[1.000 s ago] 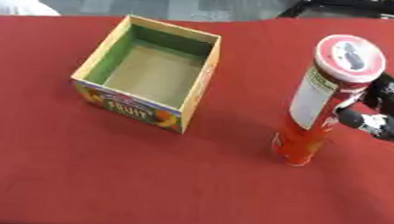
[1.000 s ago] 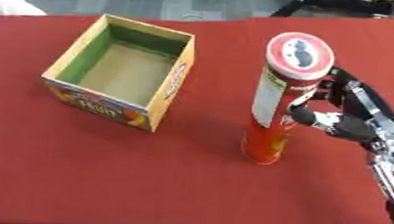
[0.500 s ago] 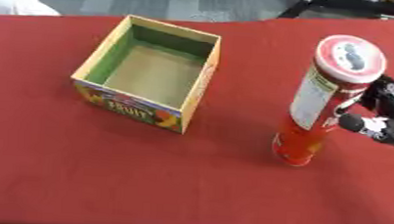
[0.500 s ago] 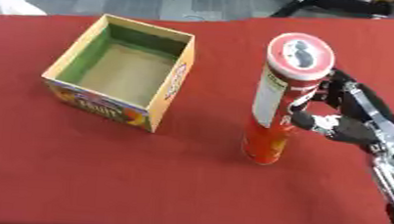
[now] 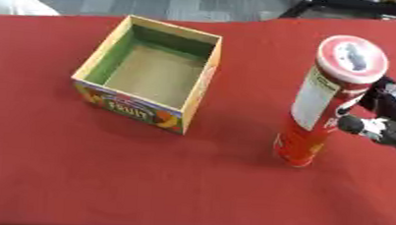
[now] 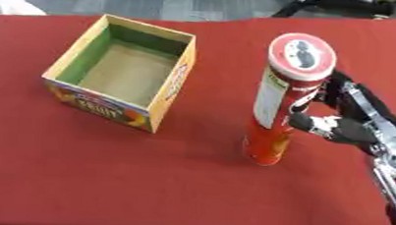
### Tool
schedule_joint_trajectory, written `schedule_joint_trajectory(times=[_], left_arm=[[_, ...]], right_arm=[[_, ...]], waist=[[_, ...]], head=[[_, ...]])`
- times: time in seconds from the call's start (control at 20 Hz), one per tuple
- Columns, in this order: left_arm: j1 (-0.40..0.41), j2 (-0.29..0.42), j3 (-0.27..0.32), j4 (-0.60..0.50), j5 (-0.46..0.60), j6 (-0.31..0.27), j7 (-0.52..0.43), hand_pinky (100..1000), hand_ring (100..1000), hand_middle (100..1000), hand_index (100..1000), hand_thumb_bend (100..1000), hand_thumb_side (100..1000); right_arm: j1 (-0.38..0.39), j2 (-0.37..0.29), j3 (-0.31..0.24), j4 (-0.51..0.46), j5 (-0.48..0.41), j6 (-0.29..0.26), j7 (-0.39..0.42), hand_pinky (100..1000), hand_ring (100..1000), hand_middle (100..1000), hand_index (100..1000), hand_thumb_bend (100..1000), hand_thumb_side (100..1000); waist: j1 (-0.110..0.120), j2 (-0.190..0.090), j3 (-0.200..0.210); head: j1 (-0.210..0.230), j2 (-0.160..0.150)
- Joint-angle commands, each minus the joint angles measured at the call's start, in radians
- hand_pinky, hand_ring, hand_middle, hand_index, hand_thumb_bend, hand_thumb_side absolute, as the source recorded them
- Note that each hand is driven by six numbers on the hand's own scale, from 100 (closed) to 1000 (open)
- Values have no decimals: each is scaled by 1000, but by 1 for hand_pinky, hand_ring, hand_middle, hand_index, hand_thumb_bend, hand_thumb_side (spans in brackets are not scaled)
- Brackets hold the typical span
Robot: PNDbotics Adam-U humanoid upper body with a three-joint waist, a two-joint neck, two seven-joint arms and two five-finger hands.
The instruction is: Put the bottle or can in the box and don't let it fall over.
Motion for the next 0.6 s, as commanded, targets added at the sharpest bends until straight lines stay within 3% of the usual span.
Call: schedule_joint_trajectory(times=[0.05, 0.6], left_arm=[[-9, 20, 7, -14, 1, -3, -2, 715, 834, 761, 789, 432, 775], [-11, 17, 5, -14, 2, -2, -3, 716, 833, 761, 789, 431, 775]], right_arm=[[-18, -14, 1, -27, 6, 9, -2, 755, 809, 913, 897, 1000, 541], [-67, 6, 31, -24, 11, 22, 11, 752, 806, 907, 894, 1000, 541]], waist=[[-3, -12, 2], [-2, -8, 7]], head=[[-5, -13], [-10, -14]])
